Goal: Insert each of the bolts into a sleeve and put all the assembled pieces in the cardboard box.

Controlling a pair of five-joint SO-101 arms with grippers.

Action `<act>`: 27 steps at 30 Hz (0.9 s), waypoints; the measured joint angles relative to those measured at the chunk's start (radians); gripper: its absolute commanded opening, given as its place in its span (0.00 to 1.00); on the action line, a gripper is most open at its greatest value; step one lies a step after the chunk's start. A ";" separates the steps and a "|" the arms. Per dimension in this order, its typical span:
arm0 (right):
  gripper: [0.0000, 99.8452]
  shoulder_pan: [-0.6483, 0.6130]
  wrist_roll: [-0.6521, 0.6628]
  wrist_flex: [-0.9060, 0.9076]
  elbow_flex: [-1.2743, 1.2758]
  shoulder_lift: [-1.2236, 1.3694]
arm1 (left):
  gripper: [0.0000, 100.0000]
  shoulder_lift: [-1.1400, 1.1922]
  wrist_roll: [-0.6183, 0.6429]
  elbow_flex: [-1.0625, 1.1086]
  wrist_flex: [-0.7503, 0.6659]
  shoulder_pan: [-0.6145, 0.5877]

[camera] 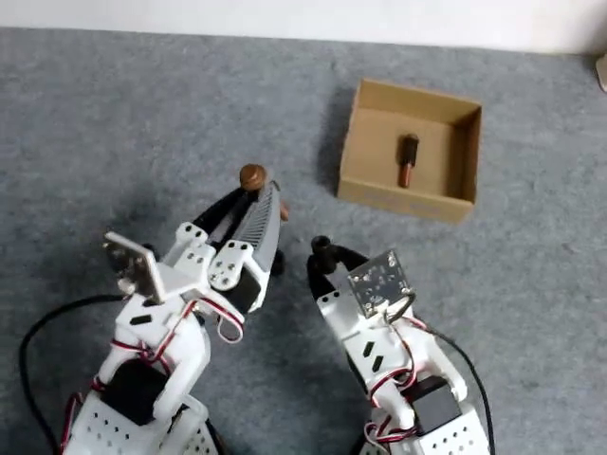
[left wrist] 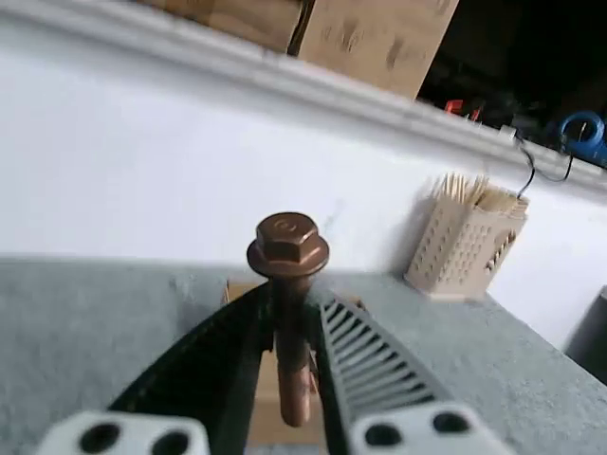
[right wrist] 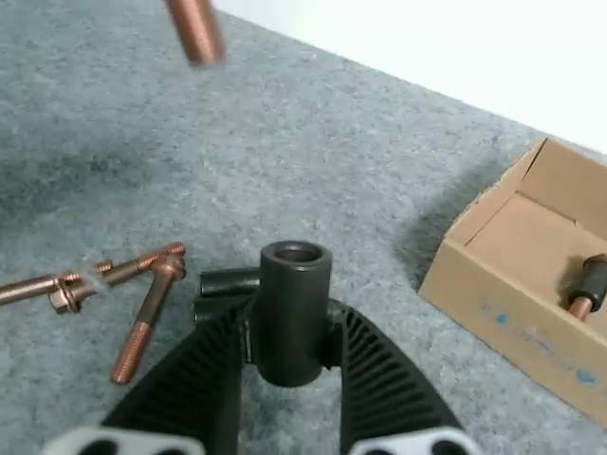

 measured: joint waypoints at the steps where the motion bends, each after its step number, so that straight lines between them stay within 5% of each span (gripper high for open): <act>1: 0.01 0.000 0.000 0.000 0.000 0.000 | 0.01 0.000 0.000 0.005 0.000 0.000; 8: 0.01 0.000 0.000 0.000 0.000 0.000 | 0.01 0.000 0.006 0.028 0.000 -0.020; 14: 0.01 -0.018 0.000 0.000 0.000 0.000 | 0.01 0.000 0.147 0.029 0.000 -0.021; 20: 0.01 -0.078 0.000 0.000 0.000 0.000 | 0.01 -0.002 0.133 0.038 0.000 0.126; 27: 0.01 -0.061 0.000 0.000 0.000 0.000 | 0.01 0.000 0.132 0.080 0.000 0.138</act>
